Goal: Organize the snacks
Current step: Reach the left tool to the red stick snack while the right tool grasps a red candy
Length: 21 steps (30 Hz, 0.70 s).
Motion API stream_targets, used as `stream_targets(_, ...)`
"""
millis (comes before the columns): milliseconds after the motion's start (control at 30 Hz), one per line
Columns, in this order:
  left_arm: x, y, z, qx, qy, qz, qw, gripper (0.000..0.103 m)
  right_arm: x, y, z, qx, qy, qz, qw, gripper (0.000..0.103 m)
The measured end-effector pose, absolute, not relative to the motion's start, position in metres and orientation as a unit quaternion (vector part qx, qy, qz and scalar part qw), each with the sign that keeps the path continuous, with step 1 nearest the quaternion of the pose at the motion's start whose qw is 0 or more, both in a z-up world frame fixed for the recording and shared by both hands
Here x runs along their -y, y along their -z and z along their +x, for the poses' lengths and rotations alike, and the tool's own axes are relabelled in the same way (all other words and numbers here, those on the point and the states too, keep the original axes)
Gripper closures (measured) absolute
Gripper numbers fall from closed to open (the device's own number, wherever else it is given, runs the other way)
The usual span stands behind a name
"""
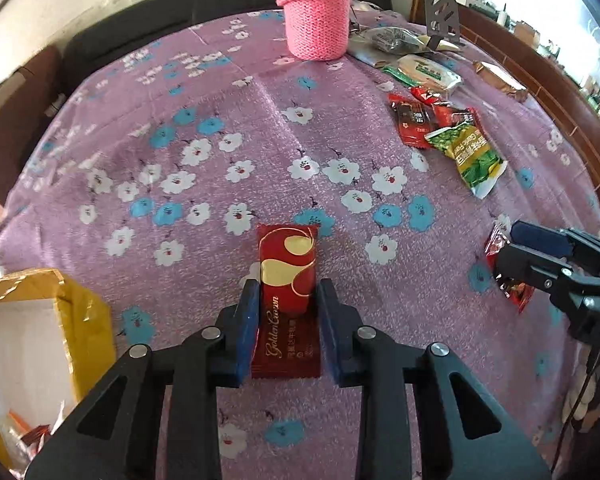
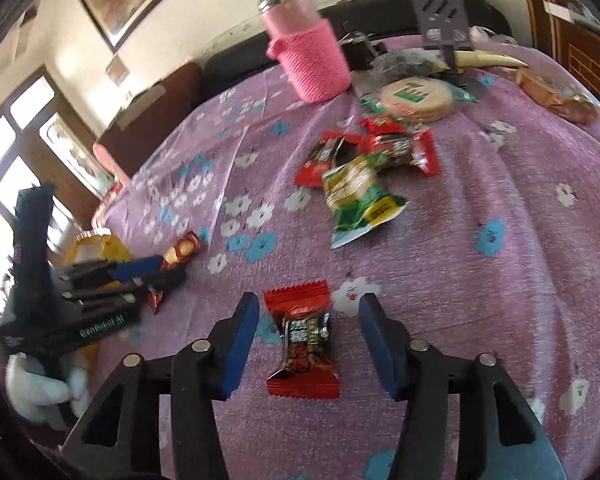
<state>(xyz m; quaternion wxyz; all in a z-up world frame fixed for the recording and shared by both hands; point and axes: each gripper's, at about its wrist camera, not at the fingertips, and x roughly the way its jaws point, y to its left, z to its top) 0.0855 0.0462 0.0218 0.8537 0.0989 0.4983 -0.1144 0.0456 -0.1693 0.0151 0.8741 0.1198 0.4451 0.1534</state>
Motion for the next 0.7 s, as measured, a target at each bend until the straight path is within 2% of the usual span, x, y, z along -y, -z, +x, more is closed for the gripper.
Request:
stream_targets(167,-0.047,-0.023,0.073,-0.496,0.118,0.088,0.856,0.077,0.146,-0.016,0.039,-0.440,-0.131,0.049,0.887,0.046)
stream_targets(233,-0.048,-0.024,0.071,-0.495,0.119,0.080,0.857,0.078,0.140,-0.015,0.037,-0.439,-0.113,0.022,0.891,0.057)
stream_targets(300,-0.051,-0.030,0.065,-0.490,0.121,0.069,0.860,0.078,0.137,-0.015,0.036,-0.438,-0.098,0.001,0.894,0.077)
stream_targets(333,-0.052,-0.032,0.063,-0.489,0.122,0.065,0.861,0.085,0.138,-0.015,0.035,-0.438,-0.102,0.003,0.893,0.077)
stream_targets(367,-0.054,-0.035,0.059,-0.488,0.125,0.060,0.862,0.088,0.139,-0.015,0.035,-0.439,-0.101,0.008,0.893,0.077)
stream_targets(567,-0.059,-0.042,0.046,-0.490,0.114,0.054,0.862,0.087,0.146,-0.022,0.030,-0.429,-0.110,0.031,0.896,0.078)
stream_targets(600,-0.058,-0.042,0.046,-0.486,0.111,0.059,0.865,0.084,0.147,-0.023,0.029,-0.429,-0.111,0.034,0.896,0.078)
stream_targets(667,-0.054,-0.040,0.052,-0.480,0.106,0.068,0.868,0.061,0.147,-0.023,0.028,-0.431,-0.115,0.042,0.894,0.078)
stream_targets(700,-0.053,-0.039,0.054,-0.479,0.105,0.066,0.869,0.040,0.148,-0.022,0.028,-0.434,-0.116,0.046,0.892,0.077)
